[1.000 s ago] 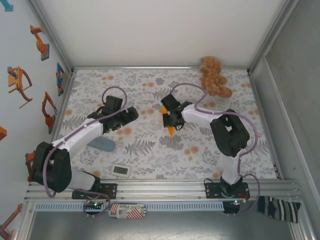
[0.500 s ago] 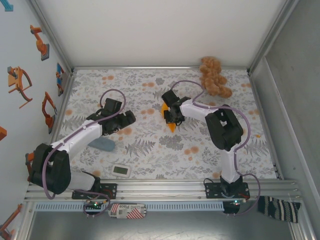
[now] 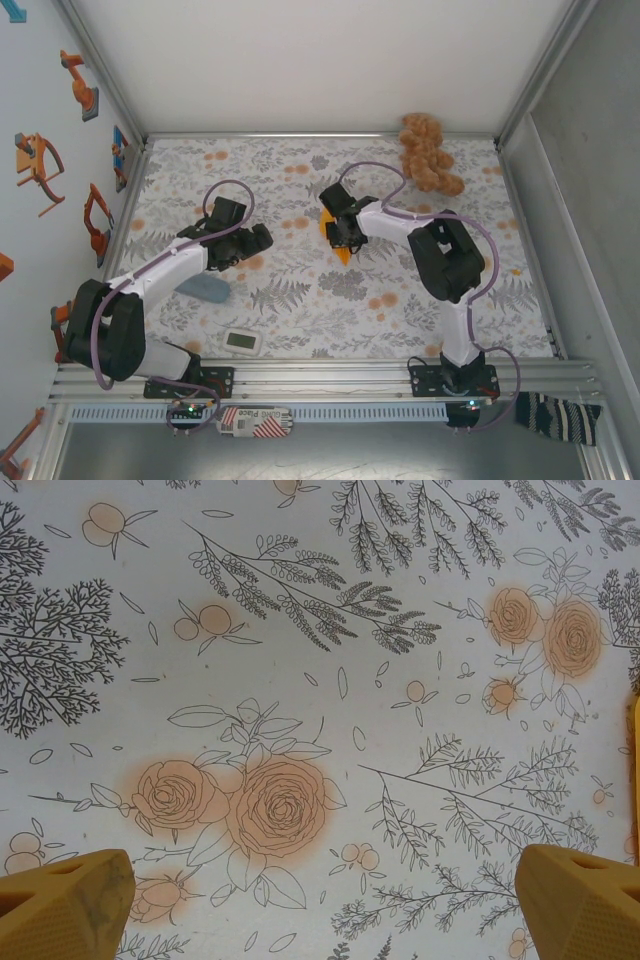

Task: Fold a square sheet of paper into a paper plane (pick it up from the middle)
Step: Move the paper plane to the top-center of the table.

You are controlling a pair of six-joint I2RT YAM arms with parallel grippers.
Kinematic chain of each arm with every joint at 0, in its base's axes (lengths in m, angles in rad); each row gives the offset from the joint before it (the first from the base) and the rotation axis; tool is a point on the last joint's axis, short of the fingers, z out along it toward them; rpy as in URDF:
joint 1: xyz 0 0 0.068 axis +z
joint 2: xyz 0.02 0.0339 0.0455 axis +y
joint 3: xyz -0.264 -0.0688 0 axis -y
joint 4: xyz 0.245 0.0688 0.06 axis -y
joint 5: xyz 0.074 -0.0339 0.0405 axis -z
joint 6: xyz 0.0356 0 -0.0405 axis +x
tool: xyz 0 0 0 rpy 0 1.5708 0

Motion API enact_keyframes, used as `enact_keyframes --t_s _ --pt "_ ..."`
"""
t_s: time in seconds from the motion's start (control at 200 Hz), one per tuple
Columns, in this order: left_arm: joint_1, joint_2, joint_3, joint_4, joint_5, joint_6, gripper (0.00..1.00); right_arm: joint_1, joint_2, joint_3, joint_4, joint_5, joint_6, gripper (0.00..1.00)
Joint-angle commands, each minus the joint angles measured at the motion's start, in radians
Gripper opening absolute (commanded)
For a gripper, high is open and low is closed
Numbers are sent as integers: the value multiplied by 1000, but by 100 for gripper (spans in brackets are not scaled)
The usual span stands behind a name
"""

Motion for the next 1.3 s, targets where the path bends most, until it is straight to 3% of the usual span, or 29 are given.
enact_keyframes --t_s 0.0,0.185,0.441,0.671,1.297 --pt "6 13 10 -7 16 15 98 -3 98 -47 -13 51 23 24" --pt "6 20 23 -12 18 17 98 -12 79 22 -13 87 16 23" --pt "5 26 31 -19 17 20 98 -57 152 152 -11 35 -1 24" --pt "6 30 34 -23 18 23 98 -86 191 220 -12 18 -32 35" --pt "6 49 34 -14 32 20 98 -90 259 255 -34 92 -69 45"
